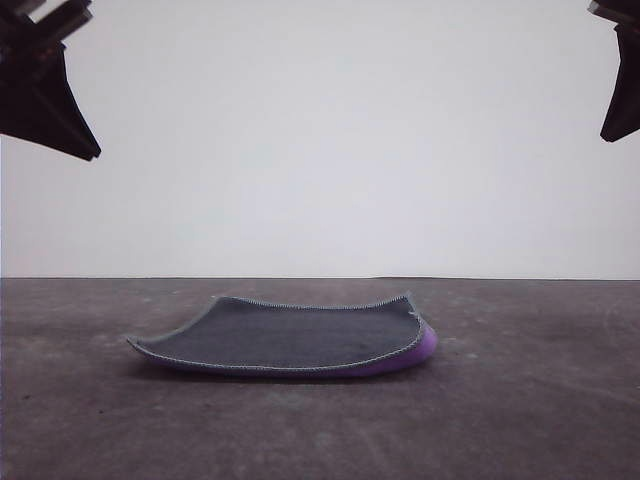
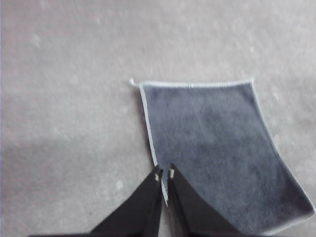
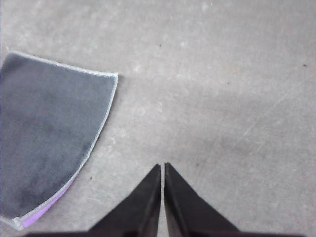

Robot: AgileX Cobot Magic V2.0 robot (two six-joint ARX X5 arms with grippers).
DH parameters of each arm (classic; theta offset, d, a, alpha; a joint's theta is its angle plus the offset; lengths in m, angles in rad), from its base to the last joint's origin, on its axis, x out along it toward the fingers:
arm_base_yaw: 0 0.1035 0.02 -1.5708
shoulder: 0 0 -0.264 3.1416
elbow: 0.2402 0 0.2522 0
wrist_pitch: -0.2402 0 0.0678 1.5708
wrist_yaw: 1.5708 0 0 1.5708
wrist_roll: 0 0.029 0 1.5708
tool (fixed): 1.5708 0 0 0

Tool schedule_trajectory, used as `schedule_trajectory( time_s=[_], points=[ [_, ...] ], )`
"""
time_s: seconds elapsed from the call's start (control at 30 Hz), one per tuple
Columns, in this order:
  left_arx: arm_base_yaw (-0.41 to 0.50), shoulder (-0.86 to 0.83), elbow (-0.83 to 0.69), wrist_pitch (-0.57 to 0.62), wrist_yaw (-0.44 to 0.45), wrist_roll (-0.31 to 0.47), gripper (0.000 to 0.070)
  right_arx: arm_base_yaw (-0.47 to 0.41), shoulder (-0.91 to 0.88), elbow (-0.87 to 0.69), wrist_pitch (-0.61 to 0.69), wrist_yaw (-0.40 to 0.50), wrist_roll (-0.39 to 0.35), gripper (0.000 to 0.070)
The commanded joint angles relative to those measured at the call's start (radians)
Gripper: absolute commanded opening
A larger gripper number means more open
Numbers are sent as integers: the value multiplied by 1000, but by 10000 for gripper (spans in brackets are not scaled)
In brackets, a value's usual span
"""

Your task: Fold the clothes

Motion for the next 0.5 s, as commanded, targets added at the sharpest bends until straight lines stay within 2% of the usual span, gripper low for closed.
schedule_trajectory(
  time_s=[0.0, 0.1, 0.13, 0.17, 0.27, 0.33, 0.47],
  points=[
    [-4, 9, 23, 9, 5, 11, 6, 0, 10, 13, 8, 4, -12, 7],
    [-5, 9, 23, 7, 5, 11, 52, 0, 10, 14, 8, 4, -12, 16],
    [-5, 9, 23, 5, 5, 11, 95, 0, 10, 14, 8, 3, -12, 48],
    [-5, 9, 23, 1, 5, 11, 161, 0, 10, 14, 7, 3, -11, 107],
    [-5, 9, 23, -9, 7, 10, 401, 0, 10, 13, 7, -2, -11, 369],
    [-5, 9, 23, -13, 7, 10, 437, 0, 10, 14, 7, -4, -11, 422],
    [-5, 9, 23, -12, 7, 10, 435, 0, 10, 13, 6, -4, -11, 425]
  ],
)
